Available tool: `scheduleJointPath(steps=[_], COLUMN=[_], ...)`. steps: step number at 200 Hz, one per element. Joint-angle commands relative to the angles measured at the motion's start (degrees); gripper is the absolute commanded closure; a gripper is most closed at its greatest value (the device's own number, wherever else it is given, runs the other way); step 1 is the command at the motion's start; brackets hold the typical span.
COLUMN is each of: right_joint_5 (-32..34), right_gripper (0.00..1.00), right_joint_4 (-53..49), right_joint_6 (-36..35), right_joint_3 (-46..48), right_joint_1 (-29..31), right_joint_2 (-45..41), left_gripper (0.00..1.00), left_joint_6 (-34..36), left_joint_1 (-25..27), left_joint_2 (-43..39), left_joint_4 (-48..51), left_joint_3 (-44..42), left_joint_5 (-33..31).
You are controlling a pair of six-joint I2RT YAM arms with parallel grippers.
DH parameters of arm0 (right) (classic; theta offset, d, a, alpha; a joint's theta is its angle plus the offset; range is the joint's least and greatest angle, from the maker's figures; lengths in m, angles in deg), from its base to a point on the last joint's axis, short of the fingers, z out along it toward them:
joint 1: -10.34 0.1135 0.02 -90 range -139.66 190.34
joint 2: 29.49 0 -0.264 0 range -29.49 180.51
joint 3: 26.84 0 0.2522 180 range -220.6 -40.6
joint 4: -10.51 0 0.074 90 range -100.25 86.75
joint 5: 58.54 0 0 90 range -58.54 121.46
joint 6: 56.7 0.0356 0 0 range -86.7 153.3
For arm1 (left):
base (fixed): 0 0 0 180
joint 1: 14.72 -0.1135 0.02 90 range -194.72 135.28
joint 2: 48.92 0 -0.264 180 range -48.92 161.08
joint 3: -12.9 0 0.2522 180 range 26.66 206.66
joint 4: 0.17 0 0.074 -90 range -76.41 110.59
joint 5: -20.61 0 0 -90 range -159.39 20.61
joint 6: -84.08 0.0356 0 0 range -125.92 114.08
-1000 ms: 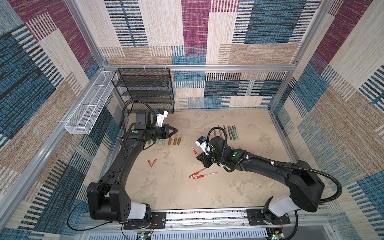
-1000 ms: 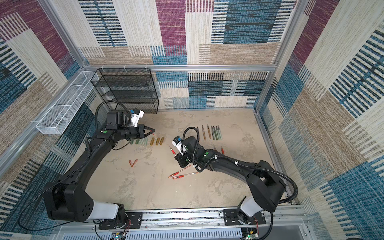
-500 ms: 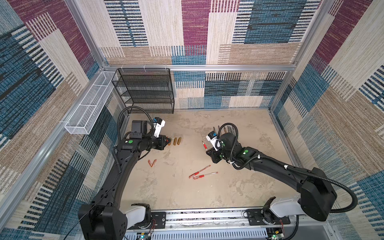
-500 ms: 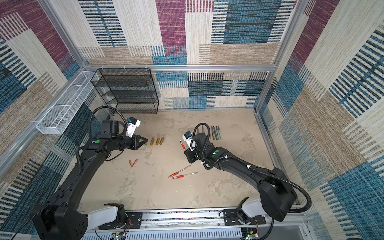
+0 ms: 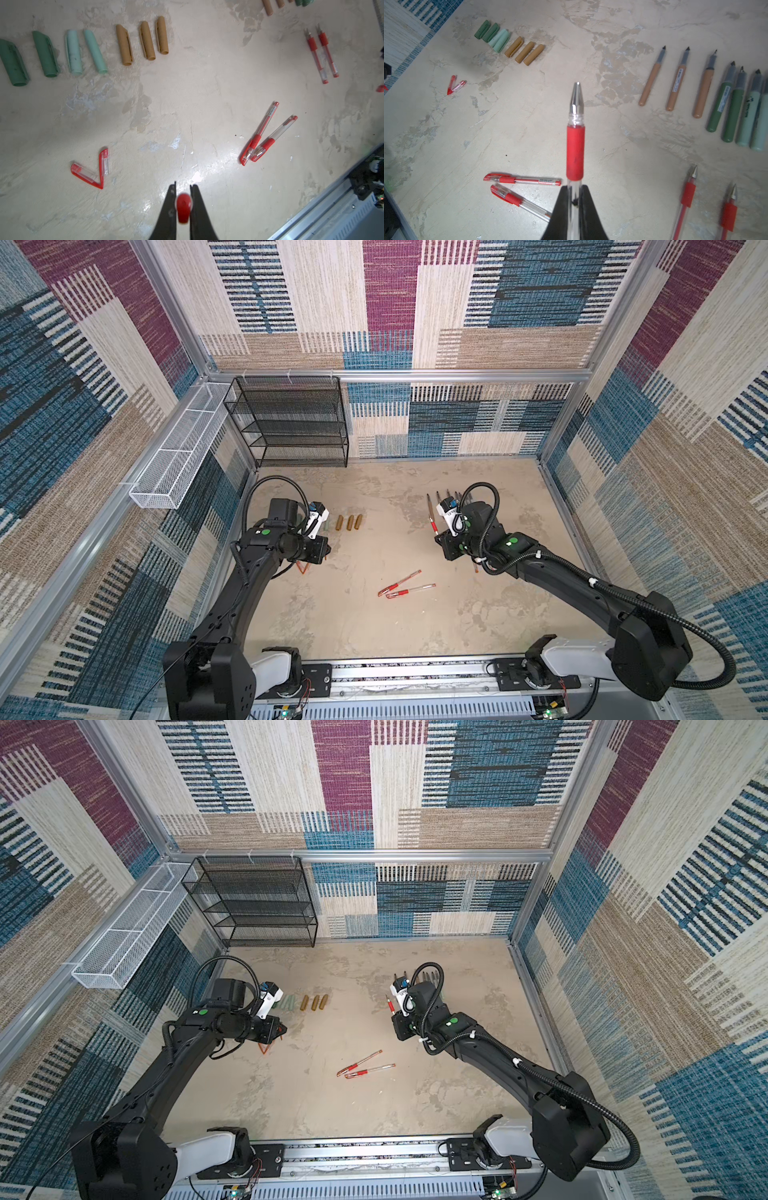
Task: Open the pen caps
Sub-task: 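Set the red cap down with the left gripper while the right carries the pen away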
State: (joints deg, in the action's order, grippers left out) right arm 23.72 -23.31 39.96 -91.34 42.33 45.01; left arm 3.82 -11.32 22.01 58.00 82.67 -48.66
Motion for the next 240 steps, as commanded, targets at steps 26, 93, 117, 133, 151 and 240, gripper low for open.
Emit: scheduleJointPath(steps=[26, 93, 117, 133, 151, 240], right_joint_5=[0.11, -0.20, -0.15, -0.73, -0.57, -0.14], right_gripper=[0.99, 0.99, 0.99, 0.99, 0.99, 0.99], right_joint_4=[-0.24, 0.11, -0.31, -0.17, -0.19, -1.39], right_joint_6=[2.04, 3.55, 4.71, 4.90, 4.94, 4.24], right_joint_3=[1.41, 4.18, 4.82, 5.27, 6.18, 7.65], right_joint_1=[-1.47, -2.02, -2.09, -2.10, -2.10, -2.10], right_joint_2=[-0.70, -3.81, -4.46, -4.81, -5.35, -5.73], left_gripper=[1.00, 1.00, 1.00, 1.00, 1.00, 0.72], left_joint_6=[3.26, 3.89, 2.97, 2.31, 2.27, 1.36], left_joint_1=[-0.06, 0.29, 0.65, 0.78, 0.73, 1.19], left_joint_2=[4.12, 10.89, 16.16, 18.16, 20.83, 27.48], left_joint_4=[-1.14, -2.98, -3.36, -3.85, -3.71, -2.63], left_joint_3=[-2.46, -3.15, -1.82, -0.38, 1.20, 4.17], left_joint_5=[-4.73, -8.64, -10.60, -12.13, -14.89, -19.30])
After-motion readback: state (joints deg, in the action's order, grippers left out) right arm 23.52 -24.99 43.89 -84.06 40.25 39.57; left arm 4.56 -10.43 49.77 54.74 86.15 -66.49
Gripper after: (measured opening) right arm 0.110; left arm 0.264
